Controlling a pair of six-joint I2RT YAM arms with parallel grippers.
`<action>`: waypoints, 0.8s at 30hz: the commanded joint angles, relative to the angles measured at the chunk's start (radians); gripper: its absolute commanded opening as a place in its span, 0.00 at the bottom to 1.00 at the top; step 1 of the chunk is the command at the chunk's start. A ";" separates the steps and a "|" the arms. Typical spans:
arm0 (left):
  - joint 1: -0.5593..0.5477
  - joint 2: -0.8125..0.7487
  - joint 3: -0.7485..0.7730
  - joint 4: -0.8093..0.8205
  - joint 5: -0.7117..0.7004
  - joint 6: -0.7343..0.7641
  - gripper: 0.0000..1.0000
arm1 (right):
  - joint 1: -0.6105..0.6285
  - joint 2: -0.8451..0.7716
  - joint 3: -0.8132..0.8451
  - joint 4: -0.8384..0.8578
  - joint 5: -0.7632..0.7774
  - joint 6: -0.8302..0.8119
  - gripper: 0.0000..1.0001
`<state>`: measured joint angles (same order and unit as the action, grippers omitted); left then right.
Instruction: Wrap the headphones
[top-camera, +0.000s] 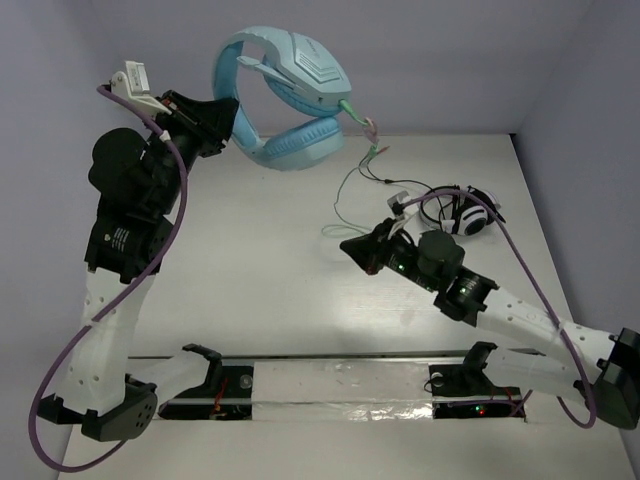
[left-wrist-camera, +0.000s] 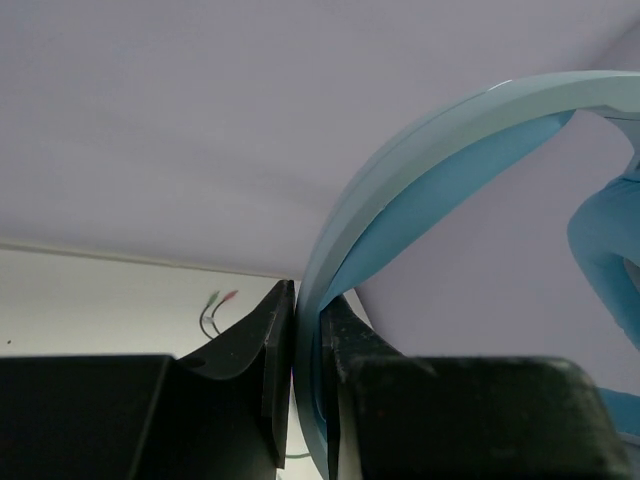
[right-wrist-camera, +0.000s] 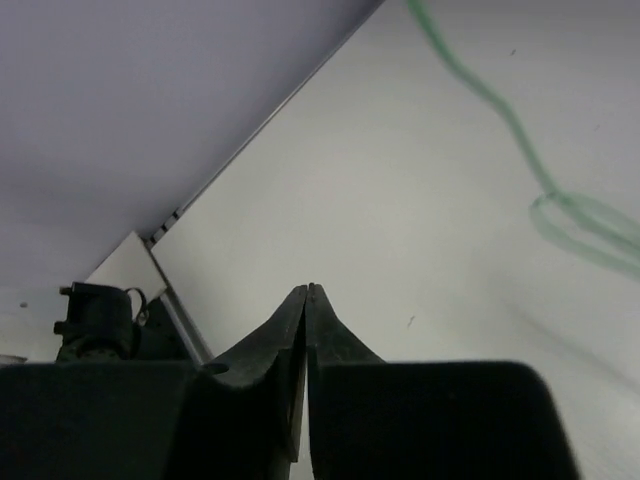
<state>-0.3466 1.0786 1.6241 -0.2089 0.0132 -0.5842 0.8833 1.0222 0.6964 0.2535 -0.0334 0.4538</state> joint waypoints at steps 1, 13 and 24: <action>-0.002 0.009 0.084 0.014 0.044 -0.019 0.00 | -0.021 -0.057 0.018 -0.017 0.082 -0.085 0.10; -0.002 0.084 0.327 -0.061 0.136 -0.039 0.00 | -0.064 0.056 0.026 0.001 0.029 -0.158 0.63; -0.002 0.107 0.399 -0.106 0.148 -0.026 0.00 | -0.197 0.180 -0.046 0.122 -0.092 -0.135 0.61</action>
<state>-0.3466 1.1954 1.9812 -0.3813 0.1577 -0.5800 0.7158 1.1961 0.6777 0.2787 -0.0692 0.3218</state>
